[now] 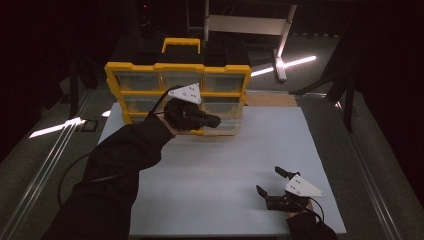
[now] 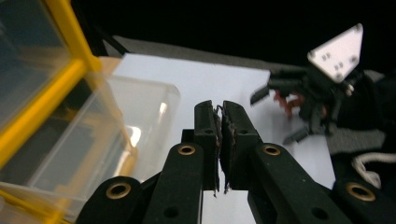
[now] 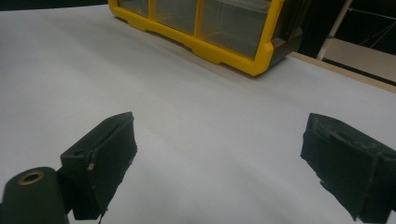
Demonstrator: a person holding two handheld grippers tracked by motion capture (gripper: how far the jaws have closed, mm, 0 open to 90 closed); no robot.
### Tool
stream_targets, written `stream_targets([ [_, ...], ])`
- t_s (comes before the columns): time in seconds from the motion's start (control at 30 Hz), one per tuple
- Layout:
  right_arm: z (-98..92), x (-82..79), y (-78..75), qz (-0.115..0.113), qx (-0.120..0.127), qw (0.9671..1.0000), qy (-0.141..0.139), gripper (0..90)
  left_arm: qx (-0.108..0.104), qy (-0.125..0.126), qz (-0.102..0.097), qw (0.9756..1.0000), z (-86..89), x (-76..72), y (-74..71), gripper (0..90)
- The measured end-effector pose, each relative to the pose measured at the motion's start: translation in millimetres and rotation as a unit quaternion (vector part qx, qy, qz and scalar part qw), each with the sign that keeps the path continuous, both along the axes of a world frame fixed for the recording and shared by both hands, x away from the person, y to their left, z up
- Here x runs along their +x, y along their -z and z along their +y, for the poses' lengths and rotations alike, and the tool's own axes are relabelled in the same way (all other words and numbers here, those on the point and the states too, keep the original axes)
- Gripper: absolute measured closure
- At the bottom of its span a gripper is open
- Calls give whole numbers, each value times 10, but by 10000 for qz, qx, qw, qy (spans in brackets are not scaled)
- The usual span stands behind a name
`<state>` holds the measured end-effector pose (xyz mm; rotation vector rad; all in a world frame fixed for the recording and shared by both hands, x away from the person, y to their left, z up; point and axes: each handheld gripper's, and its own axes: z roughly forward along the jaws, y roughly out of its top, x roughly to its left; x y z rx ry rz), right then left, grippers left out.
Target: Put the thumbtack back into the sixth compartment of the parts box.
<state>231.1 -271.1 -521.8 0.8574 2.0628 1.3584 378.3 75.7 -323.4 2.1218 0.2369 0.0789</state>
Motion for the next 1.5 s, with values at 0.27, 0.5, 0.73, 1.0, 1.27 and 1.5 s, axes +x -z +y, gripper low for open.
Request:
stream_targets([
  [0.27,-1,2,1,1,2,10000,0,100,-197,-182,21,9996,-10,136,-82,863],
  [0.5,-2,3,2,5,9,10000,4,99,-336,-387,0,9987,-47,249,-99,862],
  [0.73,1,4,3,-2,3,10000,-24,99,-386,-710,92,9967,-61,373,-30,862],
  [1.0,-8,5,3,-2,21,10000,-11,99,-347,-1032,270,9937,-81,467,104,862],
  [1.27,-10,5,2,0,22,10000,-11,99,-233,-1070,350,9934,-165,495,180,861],
  [1.5,-13,8,4,-16,15,10000,-11,100,-19,-1143,546,9919,-227,536,324,861],
])
